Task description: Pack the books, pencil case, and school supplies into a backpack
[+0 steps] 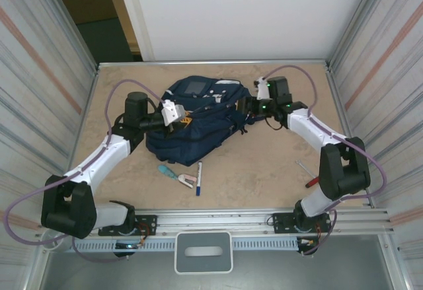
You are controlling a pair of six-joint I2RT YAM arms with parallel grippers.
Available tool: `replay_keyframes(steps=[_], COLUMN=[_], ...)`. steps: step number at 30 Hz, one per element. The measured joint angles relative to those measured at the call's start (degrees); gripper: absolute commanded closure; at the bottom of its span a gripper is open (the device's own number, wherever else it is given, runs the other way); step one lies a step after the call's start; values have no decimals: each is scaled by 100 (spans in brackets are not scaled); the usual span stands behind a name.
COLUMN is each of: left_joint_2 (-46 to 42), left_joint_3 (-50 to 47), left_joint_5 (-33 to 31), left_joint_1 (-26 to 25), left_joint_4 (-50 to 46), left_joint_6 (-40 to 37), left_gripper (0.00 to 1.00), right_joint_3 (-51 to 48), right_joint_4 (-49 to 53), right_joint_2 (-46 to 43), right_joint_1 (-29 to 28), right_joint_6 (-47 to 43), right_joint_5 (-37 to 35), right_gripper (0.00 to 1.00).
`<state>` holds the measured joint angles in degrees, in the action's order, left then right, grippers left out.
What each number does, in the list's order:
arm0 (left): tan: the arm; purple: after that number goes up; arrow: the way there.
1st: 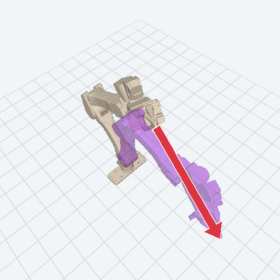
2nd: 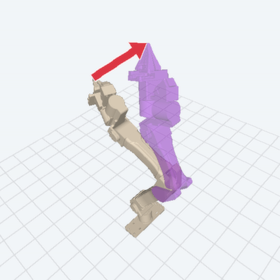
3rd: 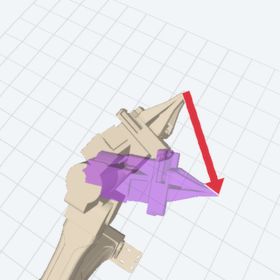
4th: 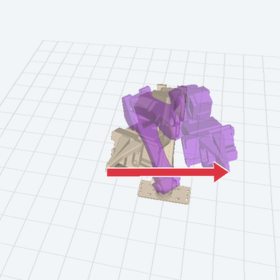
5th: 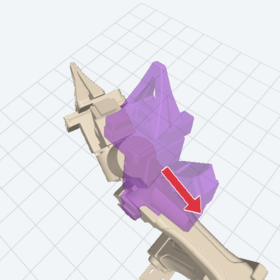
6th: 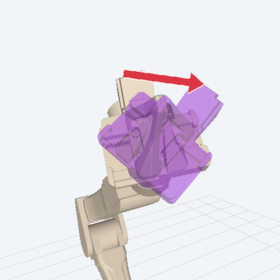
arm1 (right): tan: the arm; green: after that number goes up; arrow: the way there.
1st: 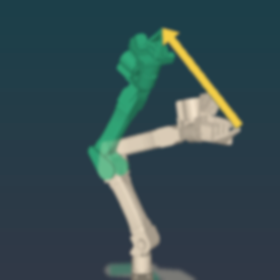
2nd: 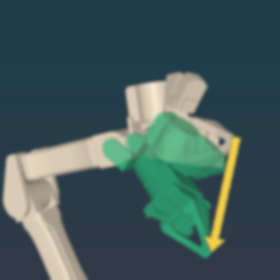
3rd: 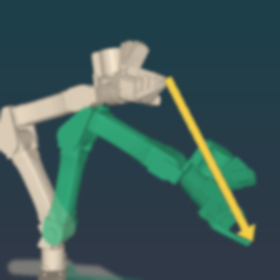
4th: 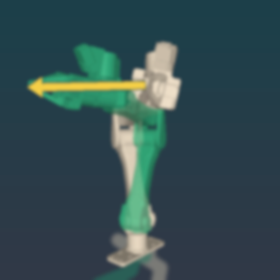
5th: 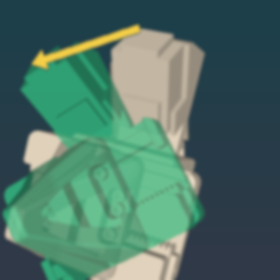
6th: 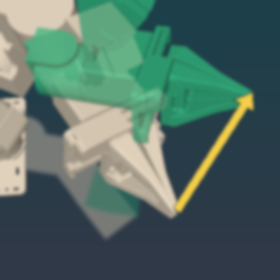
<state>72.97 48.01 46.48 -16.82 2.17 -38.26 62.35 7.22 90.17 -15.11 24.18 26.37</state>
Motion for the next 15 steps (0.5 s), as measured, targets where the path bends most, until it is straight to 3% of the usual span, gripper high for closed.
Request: replay_keyframes(steps=[3, 7, 13, 15], left_joint_2=[0, 0, 2, 24], left_joint_3=[0, 0, 0, 0], left_joint_5=[4, 11, 22, 22], left_joint_1=[0, 0, -11, -17], left_joint_4=[-24, -24, -42, -39], left_joint_6=[13, 26, 57, 59], left_gripper=[100, 100, 100, 100], right_joint_3=[42, 616, 1670, 2050], right_joint_4=[-203, -199, -63, 48], right_joint_2=[66, 697, 1775, 2129], right_joint_1=[282, 225, 52, 20], right_joint_6=[466, 977, 1475, 1585], right_joint_5=[229, 352, 234, 188], right_gripper=[30, 26, 26, 33])
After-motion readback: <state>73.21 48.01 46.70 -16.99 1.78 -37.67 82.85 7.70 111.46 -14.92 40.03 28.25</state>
